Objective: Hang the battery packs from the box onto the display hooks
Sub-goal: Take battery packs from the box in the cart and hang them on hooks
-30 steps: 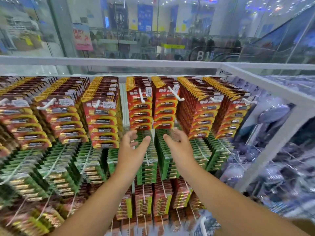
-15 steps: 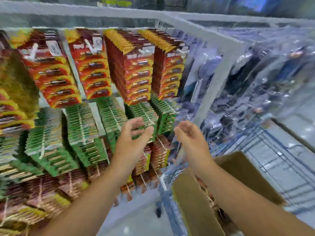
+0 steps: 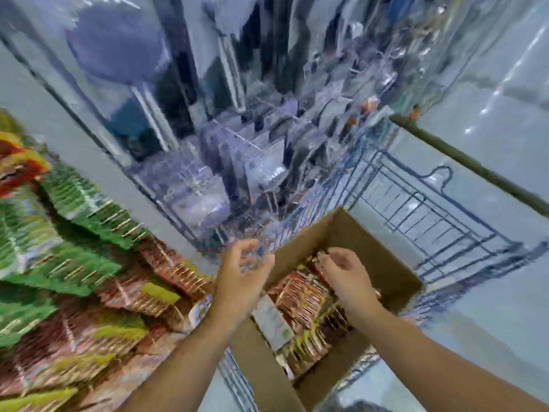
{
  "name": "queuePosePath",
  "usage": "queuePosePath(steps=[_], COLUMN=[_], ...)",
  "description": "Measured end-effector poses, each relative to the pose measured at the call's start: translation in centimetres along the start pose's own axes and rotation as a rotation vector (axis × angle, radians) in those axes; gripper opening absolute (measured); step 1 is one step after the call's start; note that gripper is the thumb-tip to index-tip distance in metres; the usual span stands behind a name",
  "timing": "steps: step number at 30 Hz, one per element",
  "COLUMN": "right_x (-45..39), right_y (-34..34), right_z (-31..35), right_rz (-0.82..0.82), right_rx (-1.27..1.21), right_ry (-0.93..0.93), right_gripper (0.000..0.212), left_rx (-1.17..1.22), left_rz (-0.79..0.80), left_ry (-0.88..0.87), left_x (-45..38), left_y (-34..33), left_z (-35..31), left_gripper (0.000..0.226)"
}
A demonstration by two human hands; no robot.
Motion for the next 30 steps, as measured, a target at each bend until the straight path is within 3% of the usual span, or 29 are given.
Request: queuePosePath(steps=[6, 10, 14, 17, 20, 22, 30], right_x=[-7.5, -11.2, -14.0, -16.0, -18.4, -19.2, -21.8], right_y=[4.4, 4.0, 2.2, 0.0, -1.0, -1.1, -2.4], right_z=[-8.3, -14.9, -20.9, -23.7, -27.4, -28.9, -32.6], right_rz=[-0.116, -0.173, -0.216, -0.300, -0.387, -0.426, -0.619], right_rx=[0.034, -0.040, -0.111, -0.107, -0.108, -0.117, -0.026], right_ry=[-0.242, -0.435, -0.629, -0.638, -0.649, -0.680, -0.700], right_gripper=[0.022, 0.031, 0.028, 0.030, 0.049, 0.041, 0.053], left_rx=[-0.155, -0.263, -0.327, -0.399, -0.516, -0.580, -0.685], left_rz=[0.065, 0.143, 0.212, 0.296, 0.376, 0.416, 0.363], left_ry=[0.153, 0.200, 0.244, 0.297, 0.354, 0.378, 0.371], left_x=[-5.4, -9.4, -12.9, -14.8, -16.7, -17.6, -20.0], left_y=[-9.4, -14.7, -20.3, -23.9, -27.0, -28.1, -30.4], left_z=[4.7, 9.0, 13.5, 17.3, 21.3, 22.9, 27.8], left_gripper=[0.035, 0.035, 0.036, 0.039, 0.058, 0.063, 0.069])
Point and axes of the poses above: each hand's wrist, its own x-axis away from the middle knuckle, its own y-axis out of the back of the hand, z = x × y, the point moved 4 cm from there along -x, towards the middle knuckle, and after that the axes turned 10 degrees about -x, right-handed, at the moved point
